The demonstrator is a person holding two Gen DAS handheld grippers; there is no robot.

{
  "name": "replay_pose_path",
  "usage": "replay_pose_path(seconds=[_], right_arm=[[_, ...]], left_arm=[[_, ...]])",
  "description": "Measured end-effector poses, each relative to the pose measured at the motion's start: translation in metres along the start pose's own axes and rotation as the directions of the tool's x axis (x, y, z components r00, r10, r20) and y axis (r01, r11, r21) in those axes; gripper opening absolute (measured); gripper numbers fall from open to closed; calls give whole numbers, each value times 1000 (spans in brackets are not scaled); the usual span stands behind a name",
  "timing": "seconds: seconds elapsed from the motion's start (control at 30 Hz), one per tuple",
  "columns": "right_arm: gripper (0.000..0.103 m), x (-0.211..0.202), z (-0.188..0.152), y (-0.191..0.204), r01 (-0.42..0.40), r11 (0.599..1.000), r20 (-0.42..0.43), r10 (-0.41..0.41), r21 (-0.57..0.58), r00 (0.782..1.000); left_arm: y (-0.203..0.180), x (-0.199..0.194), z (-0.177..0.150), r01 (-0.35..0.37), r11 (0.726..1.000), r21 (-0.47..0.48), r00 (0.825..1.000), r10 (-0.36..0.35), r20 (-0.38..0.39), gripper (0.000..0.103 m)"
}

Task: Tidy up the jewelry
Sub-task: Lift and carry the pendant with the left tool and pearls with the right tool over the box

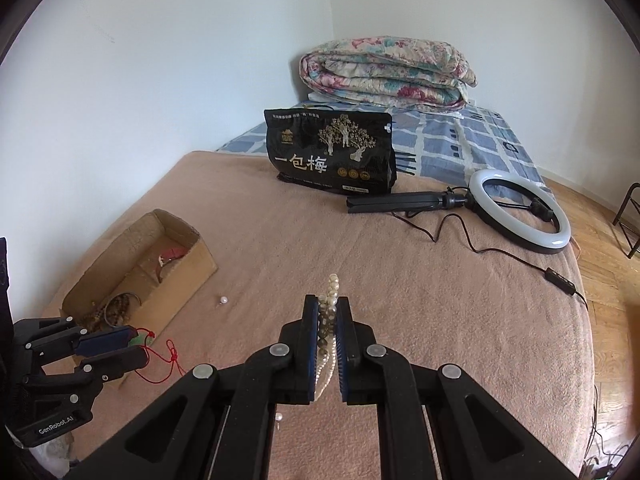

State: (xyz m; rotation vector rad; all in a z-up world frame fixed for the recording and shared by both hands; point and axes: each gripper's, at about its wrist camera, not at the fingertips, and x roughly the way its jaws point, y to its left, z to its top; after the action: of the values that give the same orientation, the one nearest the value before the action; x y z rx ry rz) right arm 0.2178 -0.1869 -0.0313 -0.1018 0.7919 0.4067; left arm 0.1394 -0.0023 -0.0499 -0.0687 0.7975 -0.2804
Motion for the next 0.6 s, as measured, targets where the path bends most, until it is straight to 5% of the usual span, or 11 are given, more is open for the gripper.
replay_pose_path(seconds=[0.6], right_arm=[[5,-39,25,91,-102,992,71,107,-68,992]], left_arm=[[67,-86,0,-105,994,-30,990,108,96,16]])
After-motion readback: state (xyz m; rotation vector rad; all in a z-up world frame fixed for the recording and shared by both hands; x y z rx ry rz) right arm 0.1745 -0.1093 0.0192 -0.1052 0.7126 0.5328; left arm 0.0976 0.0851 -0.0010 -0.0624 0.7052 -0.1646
